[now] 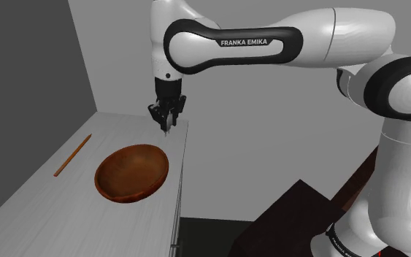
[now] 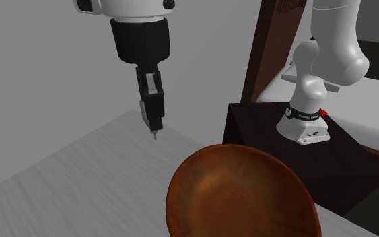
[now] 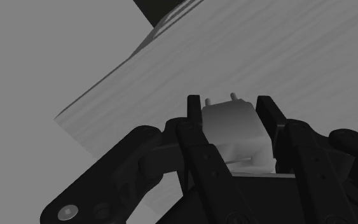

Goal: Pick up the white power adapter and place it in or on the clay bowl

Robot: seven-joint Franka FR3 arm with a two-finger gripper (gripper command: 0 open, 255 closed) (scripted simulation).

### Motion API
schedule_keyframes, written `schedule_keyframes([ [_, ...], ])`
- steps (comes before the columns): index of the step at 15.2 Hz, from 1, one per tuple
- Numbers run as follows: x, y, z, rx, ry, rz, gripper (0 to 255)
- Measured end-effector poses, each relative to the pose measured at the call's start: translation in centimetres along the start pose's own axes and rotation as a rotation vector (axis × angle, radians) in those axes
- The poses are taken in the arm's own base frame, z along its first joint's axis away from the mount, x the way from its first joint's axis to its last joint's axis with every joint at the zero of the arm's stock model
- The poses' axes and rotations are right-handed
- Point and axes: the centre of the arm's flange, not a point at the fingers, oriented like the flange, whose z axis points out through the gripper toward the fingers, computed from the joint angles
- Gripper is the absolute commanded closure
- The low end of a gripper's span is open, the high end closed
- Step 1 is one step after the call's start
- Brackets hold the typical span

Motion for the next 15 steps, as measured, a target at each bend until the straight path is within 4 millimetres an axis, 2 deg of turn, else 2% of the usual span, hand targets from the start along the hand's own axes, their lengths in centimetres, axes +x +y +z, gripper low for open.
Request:
schedule_keyframes([
  [15, 0.0, -0.1, -7.9, 0.0, 0.0, 0.0, 255],
])
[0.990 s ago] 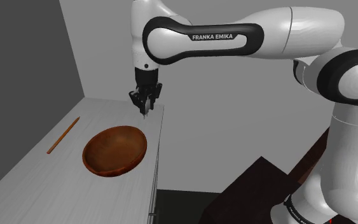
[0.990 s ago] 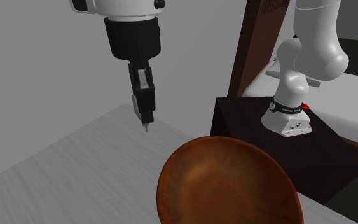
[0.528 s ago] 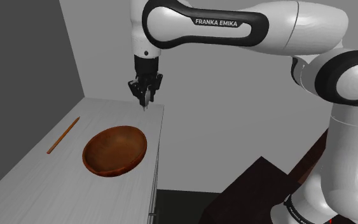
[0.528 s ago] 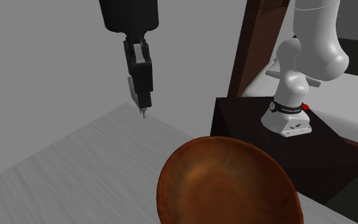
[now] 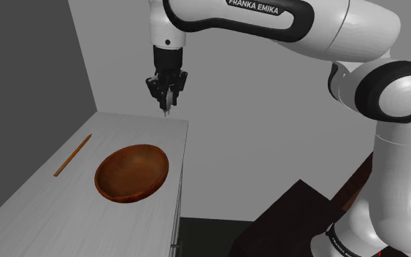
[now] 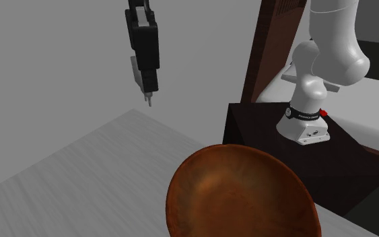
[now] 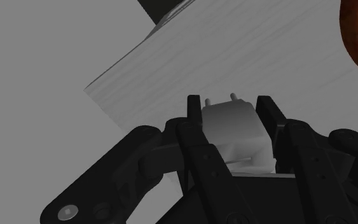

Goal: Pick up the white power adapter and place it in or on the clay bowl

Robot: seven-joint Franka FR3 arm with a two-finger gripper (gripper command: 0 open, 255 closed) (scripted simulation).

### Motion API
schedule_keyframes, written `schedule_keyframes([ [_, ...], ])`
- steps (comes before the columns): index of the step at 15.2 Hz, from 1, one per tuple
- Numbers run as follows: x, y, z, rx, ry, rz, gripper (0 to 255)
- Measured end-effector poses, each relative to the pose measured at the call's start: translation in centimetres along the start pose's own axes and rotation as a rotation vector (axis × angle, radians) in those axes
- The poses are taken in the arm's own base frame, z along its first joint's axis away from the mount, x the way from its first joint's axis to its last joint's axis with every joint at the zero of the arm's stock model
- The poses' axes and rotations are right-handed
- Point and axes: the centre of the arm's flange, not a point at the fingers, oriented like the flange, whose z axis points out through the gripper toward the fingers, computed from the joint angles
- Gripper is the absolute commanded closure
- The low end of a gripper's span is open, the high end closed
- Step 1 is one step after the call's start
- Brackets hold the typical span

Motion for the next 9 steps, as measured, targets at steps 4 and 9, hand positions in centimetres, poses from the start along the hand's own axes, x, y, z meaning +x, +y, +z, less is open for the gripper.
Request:
schedule_keyframes([
  [4, 0.1, -0.1, -2.1, 0.0, 0.0, 0.0, 255],
  [9, -0.3, -0.6, -4.3, 0.0, 0.0, 0.0, 255],
])
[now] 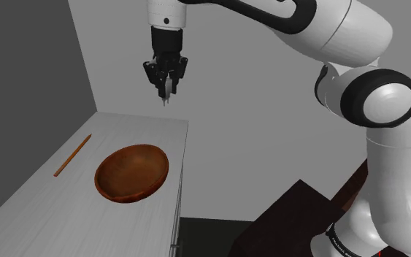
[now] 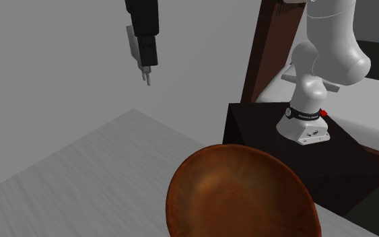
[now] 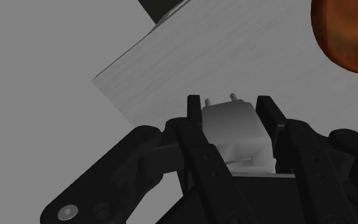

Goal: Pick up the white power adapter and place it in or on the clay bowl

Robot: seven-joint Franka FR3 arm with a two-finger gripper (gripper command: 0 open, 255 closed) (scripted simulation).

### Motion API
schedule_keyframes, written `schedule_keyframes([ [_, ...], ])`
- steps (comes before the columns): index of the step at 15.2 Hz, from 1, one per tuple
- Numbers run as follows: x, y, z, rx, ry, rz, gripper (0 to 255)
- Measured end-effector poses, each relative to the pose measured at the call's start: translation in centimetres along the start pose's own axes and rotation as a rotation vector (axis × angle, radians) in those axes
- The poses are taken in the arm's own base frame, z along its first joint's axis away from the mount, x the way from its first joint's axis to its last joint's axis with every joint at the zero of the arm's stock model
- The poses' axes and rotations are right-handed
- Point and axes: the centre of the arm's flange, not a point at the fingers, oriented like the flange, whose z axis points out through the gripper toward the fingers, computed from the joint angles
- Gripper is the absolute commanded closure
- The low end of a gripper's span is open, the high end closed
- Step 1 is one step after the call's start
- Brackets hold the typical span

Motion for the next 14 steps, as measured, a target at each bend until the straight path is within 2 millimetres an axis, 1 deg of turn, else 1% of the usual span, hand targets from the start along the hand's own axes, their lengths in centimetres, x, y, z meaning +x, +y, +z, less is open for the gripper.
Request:
schedule_keyframes([
  [2, -0.9, -1.7, -0.2, 0.0, 0.0, 0.0, 255],
  [3, -1.4, -3.2, -0.1, 0.0, 0.0, -0.001, 255],
  [4, -1.9, -4.2, -0.5, 0.0, 0.0, -0.001, 255],
  [6, -3.1, -6.6, -0.3, 0.0, 0.0, -0.001, 255],
  [10, -5.6, -11.5, -0.9, 0.0, 0.0, -0.002, 255],
  [12, -6.2, -13.7, -0.9, 0.0, 0.0, -0.001, 255],
  [14, -7.2, -16.5, -1.0, 0.001, 0.0, -0.001, 255],
])
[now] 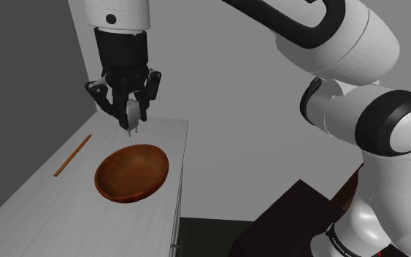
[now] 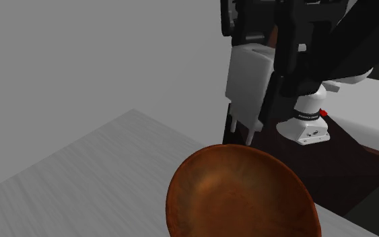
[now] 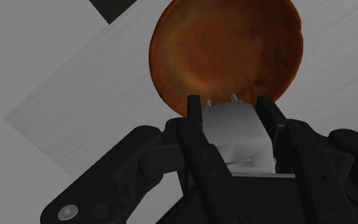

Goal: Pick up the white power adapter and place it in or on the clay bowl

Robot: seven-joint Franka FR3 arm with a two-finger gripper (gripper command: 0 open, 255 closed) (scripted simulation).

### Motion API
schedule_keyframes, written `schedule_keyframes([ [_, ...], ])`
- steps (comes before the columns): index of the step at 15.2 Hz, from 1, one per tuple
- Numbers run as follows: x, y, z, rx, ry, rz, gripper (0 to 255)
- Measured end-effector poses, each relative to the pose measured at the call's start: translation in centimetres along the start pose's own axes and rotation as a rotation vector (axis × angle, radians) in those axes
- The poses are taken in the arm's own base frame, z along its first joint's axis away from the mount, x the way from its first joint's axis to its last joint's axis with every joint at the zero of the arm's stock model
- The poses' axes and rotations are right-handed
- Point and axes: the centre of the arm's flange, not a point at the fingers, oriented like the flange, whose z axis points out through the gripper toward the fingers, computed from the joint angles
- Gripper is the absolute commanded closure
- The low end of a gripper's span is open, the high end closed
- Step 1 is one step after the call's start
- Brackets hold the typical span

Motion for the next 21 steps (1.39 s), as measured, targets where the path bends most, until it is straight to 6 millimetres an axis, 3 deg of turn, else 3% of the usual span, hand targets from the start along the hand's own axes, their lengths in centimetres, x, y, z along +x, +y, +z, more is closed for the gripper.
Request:
schedule_keyframes([
  [5, -0.9, -1.5, 1.9, -0.001, -0.001, 0.001, 255],
  [16, -1.1, -1.5, 7.6, -0.001, -0.001, 0.001, 255],
  [21, -1.0, -1.5, 7.9, -0.001, -0.001, 0.001, 255],
])
